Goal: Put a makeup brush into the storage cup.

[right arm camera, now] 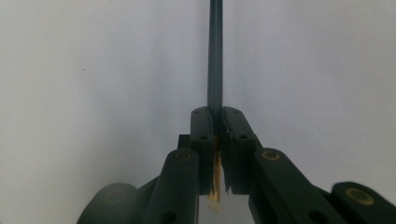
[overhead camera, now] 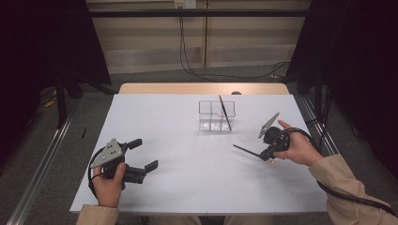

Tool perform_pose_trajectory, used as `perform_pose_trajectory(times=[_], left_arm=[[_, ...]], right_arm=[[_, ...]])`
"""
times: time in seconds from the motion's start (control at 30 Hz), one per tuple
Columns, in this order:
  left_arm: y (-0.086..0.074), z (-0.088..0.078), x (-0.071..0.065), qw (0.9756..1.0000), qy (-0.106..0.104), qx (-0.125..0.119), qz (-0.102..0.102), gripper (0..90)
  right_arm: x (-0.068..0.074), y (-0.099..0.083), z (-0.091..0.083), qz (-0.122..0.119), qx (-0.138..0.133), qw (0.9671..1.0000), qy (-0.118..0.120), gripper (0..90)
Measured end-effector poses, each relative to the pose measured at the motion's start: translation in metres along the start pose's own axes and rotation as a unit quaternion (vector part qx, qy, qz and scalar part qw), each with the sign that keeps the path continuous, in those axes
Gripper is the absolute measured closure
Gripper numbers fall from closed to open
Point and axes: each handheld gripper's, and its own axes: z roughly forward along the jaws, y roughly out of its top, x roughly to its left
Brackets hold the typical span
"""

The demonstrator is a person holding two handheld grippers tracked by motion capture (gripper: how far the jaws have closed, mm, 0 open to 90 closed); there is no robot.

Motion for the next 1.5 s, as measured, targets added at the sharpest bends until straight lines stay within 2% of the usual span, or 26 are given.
perform_pose_trajectory(times=[0.57, 0.9, 0.97, 1.23, 1.5], left_arm=[[0.000, 0.003, -0.001, 1.0000, -0.006, 0.002, 0.001, 0.7], [0.002, 0.006, -0.002, 0.9999, -0.011, 0.004, 0.002, 0.7], [0.002, 0.007, -0.002, 0.9999, -0.013, 0.005, 0.003, 0.7], [0.004, 0.012, -0.005, 0.9998, -0.019, 0.006, 0.004, 0.7], [0.005, 0.019, -0.007, 0.9995, -0.026, 0.014, 0.009, 0.7]], right_arm=[[0.023, 0.023, 0.001, -0.036, -0.009, 0.9992, 0.017, 84.1], [0.036, 0.037, 0.007, -0.067, -0.003, 0.9974, 0.027, 84.1], [0.040, 0.040, 0.008, -0.067, -0.003, 0.9973, 0.028, 84.1], [0.053, 0.052, 0.014, -0.096, 0.002, 0.9947, 0.035, 84.1], [0.064, 0.059, 0.016, -0.108, 0.003, 0.9933, 0.040, 84.1]])
